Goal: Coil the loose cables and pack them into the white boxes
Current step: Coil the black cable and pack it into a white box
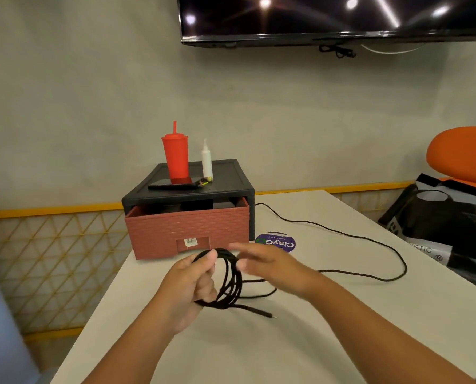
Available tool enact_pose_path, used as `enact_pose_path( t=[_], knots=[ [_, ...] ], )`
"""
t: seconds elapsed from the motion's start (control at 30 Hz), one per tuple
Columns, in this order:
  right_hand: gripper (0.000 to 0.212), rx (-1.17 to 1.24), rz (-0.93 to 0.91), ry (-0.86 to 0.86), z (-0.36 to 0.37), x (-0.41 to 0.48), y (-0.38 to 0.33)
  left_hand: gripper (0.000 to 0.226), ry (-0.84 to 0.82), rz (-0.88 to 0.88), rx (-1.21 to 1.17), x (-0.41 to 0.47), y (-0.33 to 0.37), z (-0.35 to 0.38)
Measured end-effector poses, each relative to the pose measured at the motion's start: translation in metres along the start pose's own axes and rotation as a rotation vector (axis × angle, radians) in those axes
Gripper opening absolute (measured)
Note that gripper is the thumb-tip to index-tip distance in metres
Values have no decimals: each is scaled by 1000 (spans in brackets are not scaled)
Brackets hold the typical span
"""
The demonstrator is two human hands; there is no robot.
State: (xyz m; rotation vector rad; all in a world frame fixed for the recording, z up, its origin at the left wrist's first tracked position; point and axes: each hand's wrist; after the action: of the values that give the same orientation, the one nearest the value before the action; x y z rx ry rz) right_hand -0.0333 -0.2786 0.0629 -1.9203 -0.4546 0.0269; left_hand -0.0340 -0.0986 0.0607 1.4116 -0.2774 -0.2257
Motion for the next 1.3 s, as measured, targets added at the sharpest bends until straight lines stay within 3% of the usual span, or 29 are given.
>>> enact_pose_path(
  t=[0.2, 0.3, 0.37, 0.53, 0.6, 0.73, 1.0, 1.3],
  knots=[
    [51, -117, -128, 108, 41, -4, -11, 24, -18, -13, -178, -14, 6, 5],
    [37, -102, -154, 143, 47, -5, -13, 24, -69, -27, -196, -21, 0, 5],
    [32, -28, -182, 194, 48, -5, -16, 10, -89, -11, -186, -23, -2, 6],
    [8, 86, -97, 326, 40, 1, -20, 20, -19, -1, -154, -25, 1, 9],
    [13, 41, -69, 310, 36, 2, -22, 11, -13, -20, -188, -27, 4, 10],
    [18, -109, -68, 225, 32, 4, -25, 32, -66, -58, -211, -31, 7, 8],
    [52, 209, -30, -59, 30, -9, -20, 50, -303, -142, -349, -38, 10, 3],
    [72, 479, -52, 107, 40, -8, -23, 43, -175, -105, -358, -38, 15, 12]
  ],
)
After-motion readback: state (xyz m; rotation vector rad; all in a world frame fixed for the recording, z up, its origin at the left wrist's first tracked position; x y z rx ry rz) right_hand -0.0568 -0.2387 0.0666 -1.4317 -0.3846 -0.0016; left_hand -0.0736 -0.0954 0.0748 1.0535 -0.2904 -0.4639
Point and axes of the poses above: each hand's wrist, its own x-axis towards the middle knuckle, its own z-axis out of the palm, y = z × x, and after that the axes turned 8 degrees about x, right-handed
